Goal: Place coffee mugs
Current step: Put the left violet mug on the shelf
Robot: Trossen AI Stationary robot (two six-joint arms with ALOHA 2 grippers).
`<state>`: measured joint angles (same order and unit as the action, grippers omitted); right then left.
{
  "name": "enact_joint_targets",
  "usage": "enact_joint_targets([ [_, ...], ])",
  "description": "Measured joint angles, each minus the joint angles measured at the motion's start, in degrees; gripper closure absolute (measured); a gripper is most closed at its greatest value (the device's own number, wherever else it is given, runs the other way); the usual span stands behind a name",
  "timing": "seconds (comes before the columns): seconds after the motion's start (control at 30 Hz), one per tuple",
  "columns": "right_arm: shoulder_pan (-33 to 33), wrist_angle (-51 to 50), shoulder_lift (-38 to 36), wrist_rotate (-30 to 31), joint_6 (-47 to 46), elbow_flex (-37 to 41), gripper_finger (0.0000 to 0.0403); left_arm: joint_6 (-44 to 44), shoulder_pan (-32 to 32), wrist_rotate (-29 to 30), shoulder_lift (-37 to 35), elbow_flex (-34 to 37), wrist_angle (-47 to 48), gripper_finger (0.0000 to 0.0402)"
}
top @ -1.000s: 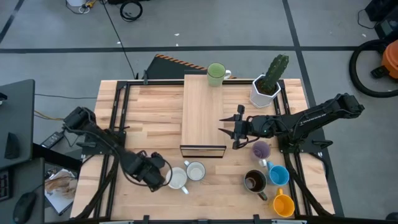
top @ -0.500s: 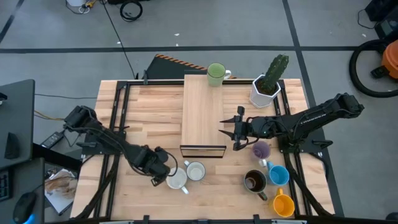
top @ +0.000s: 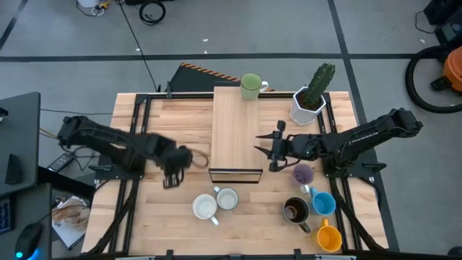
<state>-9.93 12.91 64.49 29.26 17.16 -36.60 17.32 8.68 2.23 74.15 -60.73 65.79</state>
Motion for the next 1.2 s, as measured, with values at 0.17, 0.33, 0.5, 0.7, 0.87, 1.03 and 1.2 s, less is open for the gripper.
enact_joint_targets([
  [0.17,2.6,2.0,-0.5,-1.6,1.3,0.0,0.023,-16.7,-10.6,1.9,-0.7,-5.1,3.7,0.0362],
  [0.33,5.1,1.0,-1.9,1.4,-2.0,0.0,0.023,-31.2,-18.6,2.3,0.2,-16.2,8.9,0.0363],
  [0.5,5.6,-2.1,-2.4,1.2,-6.9,0.0,0.023,-39.6,-25.1,2.4,4.4,-28.3,10.9,0.0363],
  [0.7,5.4,-6.9,-4.5,1.6,-7.4,0.0,0.023,-47.9,-30.6,1.4,14.8,-41.7,15.4,0.0363],
  [0.87,5.4,-10.6,-6.8,1.7,-8.5,0.0,0.023,-51.1,-34.3,0.0,22.5,-48.9,14.4,0.0363],
  [1.03,5.6,-10.9,-6.9,2.1,-8.5,0.0,0.023,-49.2,-36.9,-2.6,24.1,-50.4,8.8,0.0363],
  [1.2,5.6,-10.1,-6.5,2.9,-8.3,0.8,0.023,-48.0,-37.6,-6.0,24.5,-50.3,4.0,0.0363],
])
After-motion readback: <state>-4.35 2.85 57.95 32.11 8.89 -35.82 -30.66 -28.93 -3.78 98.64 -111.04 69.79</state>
